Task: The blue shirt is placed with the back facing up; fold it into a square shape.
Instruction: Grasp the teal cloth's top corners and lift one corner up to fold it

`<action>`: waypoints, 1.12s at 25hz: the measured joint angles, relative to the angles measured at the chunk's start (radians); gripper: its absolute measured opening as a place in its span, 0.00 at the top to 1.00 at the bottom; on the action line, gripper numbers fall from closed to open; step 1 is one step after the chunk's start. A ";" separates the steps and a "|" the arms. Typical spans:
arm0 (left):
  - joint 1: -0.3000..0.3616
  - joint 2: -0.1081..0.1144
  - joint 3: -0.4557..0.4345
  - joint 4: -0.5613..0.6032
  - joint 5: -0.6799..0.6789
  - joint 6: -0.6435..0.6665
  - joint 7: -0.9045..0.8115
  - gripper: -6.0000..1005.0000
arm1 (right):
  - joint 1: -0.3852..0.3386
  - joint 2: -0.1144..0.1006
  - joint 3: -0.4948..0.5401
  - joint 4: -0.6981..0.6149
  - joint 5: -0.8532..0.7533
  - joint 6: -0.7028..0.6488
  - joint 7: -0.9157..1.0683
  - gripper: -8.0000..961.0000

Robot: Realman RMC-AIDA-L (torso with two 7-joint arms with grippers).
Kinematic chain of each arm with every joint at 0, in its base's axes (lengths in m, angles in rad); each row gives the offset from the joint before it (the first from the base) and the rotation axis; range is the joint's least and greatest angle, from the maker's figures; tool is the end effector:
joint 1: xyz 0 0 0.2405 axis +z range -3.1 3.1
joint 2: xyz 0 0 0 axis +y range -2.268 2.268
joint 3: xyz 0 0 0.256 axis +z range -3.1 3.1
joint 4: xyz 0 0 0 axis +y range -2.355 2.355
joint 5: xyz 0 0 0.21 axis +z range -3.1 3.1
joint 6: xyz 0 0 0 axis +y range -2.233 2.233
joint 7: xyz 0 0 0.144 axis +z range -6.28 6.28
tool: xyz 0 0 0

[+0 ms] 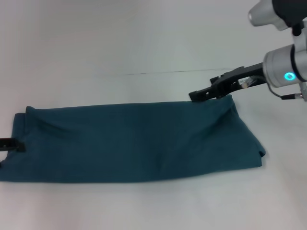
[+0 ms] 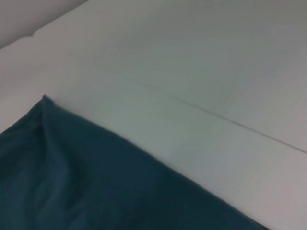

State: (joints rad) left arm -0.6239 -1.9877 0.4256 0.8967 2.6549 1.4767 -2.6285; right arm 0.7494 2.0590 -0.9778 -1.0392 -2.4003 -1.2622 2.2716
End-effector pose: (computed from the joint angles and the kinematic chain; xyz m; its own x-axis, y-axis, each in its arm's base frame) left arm -0.3278 0.3598 0.0945 -0.0129 0.8938 0.4482 0.9765 0.1077 -0.1867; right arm 0.1810 0.4288 0.0340 0.7764 -0.5862 -0.2316 -0.6225 -0.6559 -0.4269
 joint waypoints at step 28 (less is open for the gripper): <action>-0.003 0.000 0.007 -0.074 0.094 -0.064 -0.062 0.06 | 0.005 0.018 -0.067 -0.007 -0.026 -0.008 0.005 0.03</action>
State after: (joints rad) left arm -0.6267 -1.9875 0.4326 0.8227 2.7485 1.4128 -2.6904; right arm 0.7547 2.0766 -1.0446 -1.0459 -2.4268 -1.2701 2.2767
